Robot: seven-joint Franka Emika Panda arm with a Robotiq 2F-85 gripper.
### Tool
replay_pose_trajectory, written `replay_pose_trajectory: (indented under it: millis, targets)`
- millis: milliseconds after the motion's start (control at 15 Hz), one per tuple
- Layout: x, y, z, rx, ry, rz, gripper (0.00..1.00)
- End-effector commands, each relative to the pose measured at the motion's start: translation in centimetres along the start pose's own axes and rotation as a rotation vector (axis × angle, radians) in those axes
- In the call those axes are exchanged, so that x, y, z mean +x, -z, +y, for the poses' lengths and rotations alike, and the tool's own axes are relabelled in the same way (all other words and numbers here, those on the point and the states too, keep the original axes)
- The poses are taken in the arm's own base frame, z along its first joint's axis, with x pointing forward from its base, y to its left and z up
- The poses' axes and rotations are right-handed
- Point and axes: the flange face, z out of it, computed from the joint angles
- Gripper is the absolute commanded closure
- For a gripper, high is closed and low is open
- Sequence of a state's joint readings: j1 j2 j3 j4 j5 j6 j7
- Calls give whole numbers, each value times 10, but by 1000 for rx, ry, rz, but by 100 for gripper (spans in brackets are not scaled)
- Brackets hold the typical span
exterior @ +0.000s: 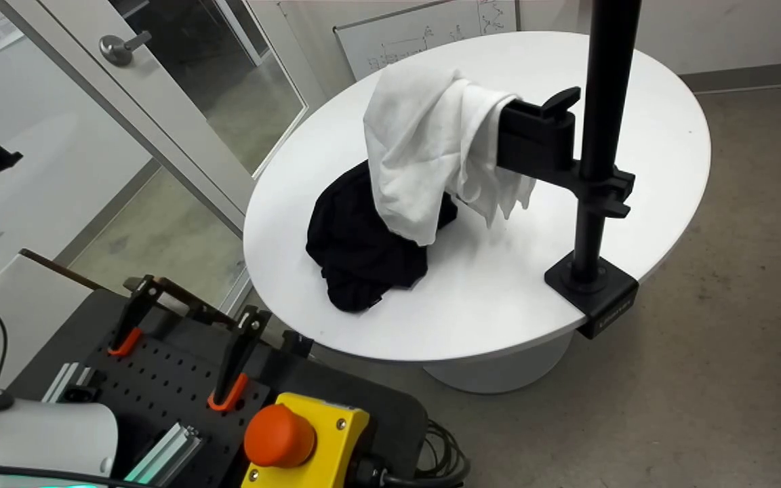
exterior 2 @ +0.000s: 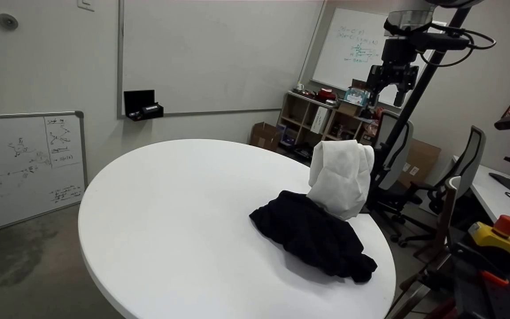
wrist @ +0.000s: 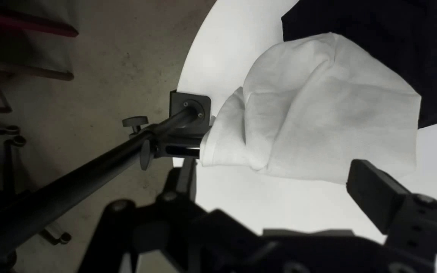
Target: Pick up the white cloth from the tripod and place it on the table.
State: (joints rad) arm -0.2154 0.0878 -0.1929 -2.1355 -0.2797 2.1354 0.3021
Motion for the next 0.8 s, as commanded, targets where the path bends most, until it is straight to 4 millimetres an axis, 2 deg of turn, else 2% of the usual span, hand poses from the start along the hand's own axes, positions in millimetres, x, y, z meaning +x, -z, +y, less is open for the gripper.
replay_pose_trajectory:
  millis: [0,200,533,733]
  targets:
    - [17,-10,2,9,-103,-8,0]
    - [24,-21,8,22,-281,1,0]
    - [22,-51,24,2,-555,-42,0]
    - [27,-68,25,11,-702,-23,0]
